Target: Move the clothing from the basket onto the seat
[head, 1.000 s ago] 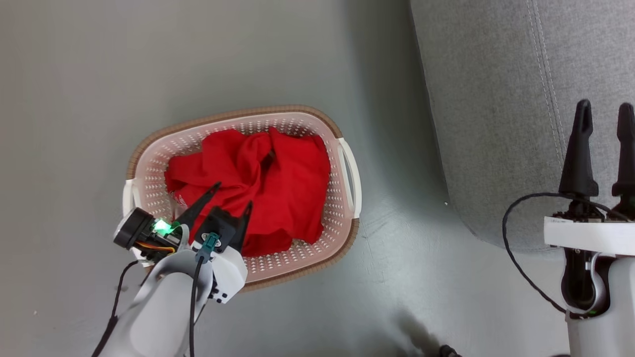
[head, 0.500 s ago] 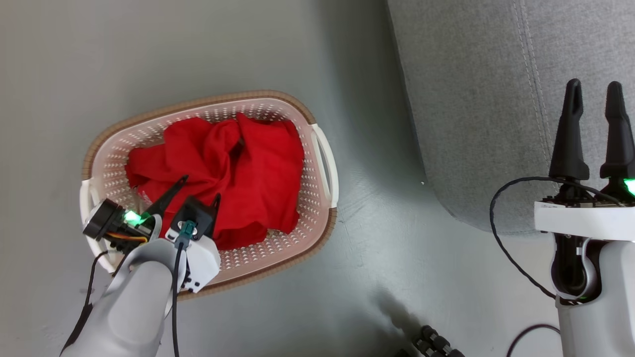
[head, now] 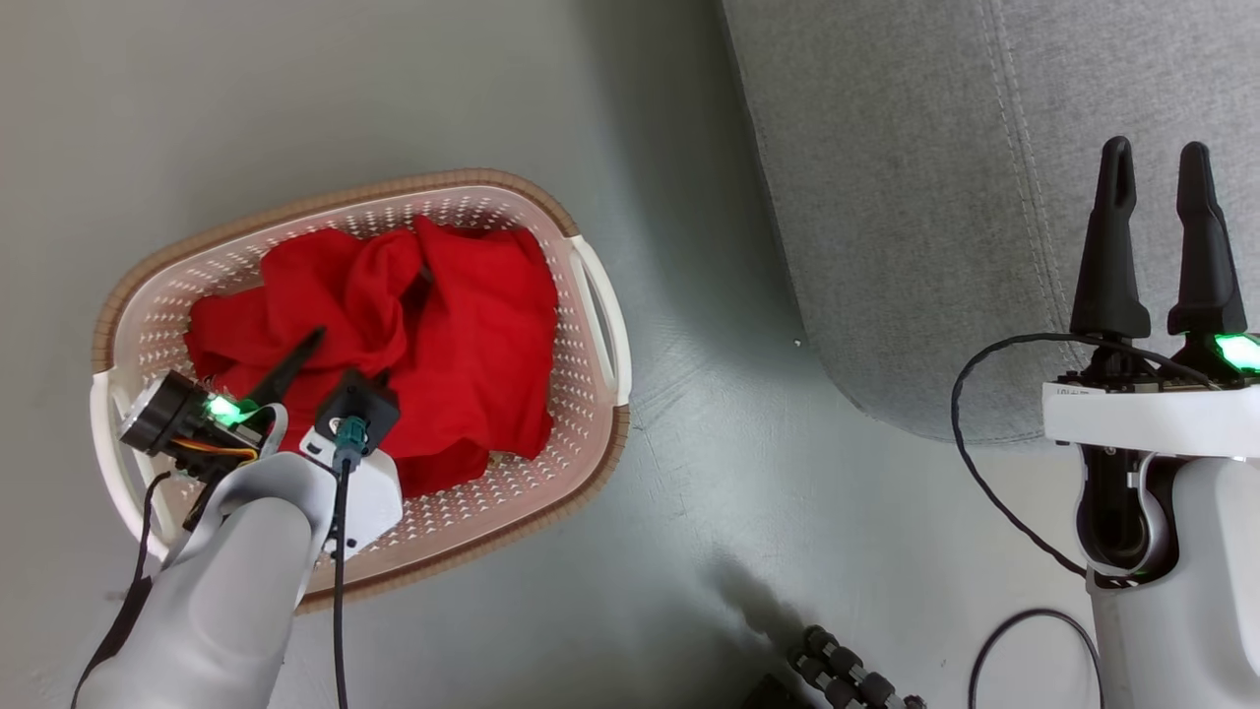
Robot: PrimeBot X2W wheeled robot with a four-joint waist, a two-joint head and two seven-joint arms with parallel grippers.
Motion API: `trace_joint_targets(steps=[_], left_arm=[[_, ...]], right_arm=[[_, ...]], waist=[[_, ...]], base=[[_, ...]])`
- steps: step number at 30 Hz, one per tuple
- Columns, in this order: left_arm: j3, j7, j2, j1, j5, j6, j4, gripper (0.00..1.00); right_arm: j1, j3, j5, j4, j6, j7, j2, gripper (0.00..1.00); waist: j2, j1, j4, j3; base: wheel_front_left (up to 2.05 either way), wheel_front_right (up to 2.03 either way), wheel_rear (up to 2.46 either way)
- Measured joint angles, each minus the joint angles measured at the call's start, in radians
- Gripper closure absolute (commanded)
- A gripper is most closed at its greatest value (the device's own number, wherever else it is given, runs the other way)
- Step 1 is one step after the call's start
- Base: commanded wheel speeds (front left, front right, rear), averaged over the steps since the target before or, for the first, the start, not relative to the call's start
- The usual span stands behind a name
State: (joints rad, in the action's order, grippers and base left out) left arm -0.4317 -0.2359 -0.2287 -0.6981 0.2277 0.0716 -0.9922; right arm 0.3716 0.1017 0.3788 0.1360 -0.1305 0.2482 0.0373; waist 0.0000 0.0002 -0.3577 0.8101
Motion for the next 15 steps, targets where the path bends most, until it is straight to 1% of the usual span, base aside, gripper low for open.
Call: trace_joint_targets(steps=[5, 6, 7, 9, 12, 13, 15], left_arm=[[-0.006, 0.037, -0.018, -0.007, 0.026, 0.036, -0.038, 0.0], [-0.005, 0.045, -0.021, -0.007, 0.028, 0.042, -0.046, 0.04], [-0.004, 0.052, -0.023, -0.008, 0.028, 0.046, -0.053, 0.17], [-0.005, 0.052, -0.02, -0.009, 0.028, 0.052, -0.062, 0.53], [-0.005, 0.052, -0.013, -0.011, 0.028, 0.052, -0.066, 0.95], [-0.005, 0.052, -0.012, -0.012, 0.028, 0.052, -0.068, 1.0], [-0.006, 0.052, -0.011, -0.02, 0.028, 0.056, -0.07, 1.0]], right_arm=[[0.0, -0.007, 0.001, 0.005, 0.0, 0.001, 0.0, 0.0], [0.0, -0.008, 0.002, 0.005, 0.0, 0.001, 0.0, 0.0], [0.001, -0.01, 0.002, 0.006, 0.0, 0.001, 0.0, 0.0], [0.002, -0.009, 0.002, 0.008, 0.0, 0.001, 0.0, 0.0], [0.002, -0.005, 0.002, 0.01, 0.0, 0.001, 0.0, 0.0], [0.002, -0.005, 0.002, 0.011, 0.0, 0.001, 0.0, 0.0], [0.003, -0.004, 0.002, 0.014, 0.0, 0.001, 0.0, 0.0]], waist=[[0.0, 0.0, -0.016, 0.007], [0.0, -0.0001, -0.018, 0.007], [0.0, 0.0, -0.021, 0.008], [0.0, 0.0, -0.024, 0.007], [0.0, 0.0, -0.024, 0.003], [0.0, 0.0, -0.024, 0.002], [0.0, 0.0, -0.022, -0.002]], base=[[0.0, 0.0, 0.0], [0.0, 0.0, 0.0], [0.0, 0.0, 0.0], [0.0, 0.0, 0.0], [0.0, 0.0, 0.0], [0.0, 0.0, 0.0], [0.0, 0.0, 0.0]])
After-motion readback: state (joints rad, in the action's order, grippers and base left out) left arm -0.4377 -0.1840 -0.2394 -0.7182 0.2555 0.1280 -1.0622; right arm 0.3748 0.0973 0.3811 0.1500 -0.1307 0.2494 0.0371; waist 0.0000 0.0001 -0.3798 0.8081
